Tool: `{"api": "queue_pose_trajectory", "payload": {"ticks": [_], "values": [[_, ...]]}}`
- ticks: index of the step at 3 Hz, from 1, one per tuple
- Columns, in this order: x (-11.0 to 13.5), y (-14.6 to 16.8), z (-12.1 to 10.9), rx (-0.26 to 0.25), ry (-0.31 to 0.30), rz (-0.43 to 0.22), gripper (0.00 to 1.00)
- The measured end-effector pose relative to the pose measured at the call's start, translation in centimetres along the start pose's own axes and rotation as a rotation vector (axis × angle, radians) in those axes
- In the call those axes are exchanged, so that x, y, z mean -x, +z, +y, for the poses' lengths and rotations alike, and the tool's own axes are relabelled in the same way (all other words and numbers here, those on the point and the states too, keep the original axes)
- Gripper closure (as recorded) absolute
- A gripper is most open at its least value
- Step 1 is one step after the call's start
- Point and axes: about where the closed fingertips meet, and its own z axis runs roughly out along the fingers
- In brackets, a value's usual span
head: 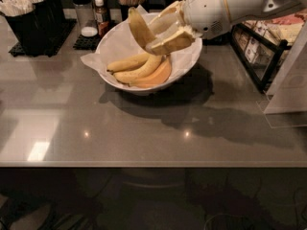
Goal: Pick banana from white bowl
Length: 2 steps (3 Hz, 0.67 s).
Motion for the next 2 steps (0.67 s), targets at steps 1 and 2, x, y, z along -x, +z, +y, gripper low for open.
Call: {"api": "queue_pose_trajectory", "payload": {"ticks": [1, 2], "values": [[2.39, -1.31, 2.08, -0.020, -0.049, -0.146, 1.00], [3.23, -1.82, 2.36, -0.028, -0.069, -0.173, 1.00]]}}
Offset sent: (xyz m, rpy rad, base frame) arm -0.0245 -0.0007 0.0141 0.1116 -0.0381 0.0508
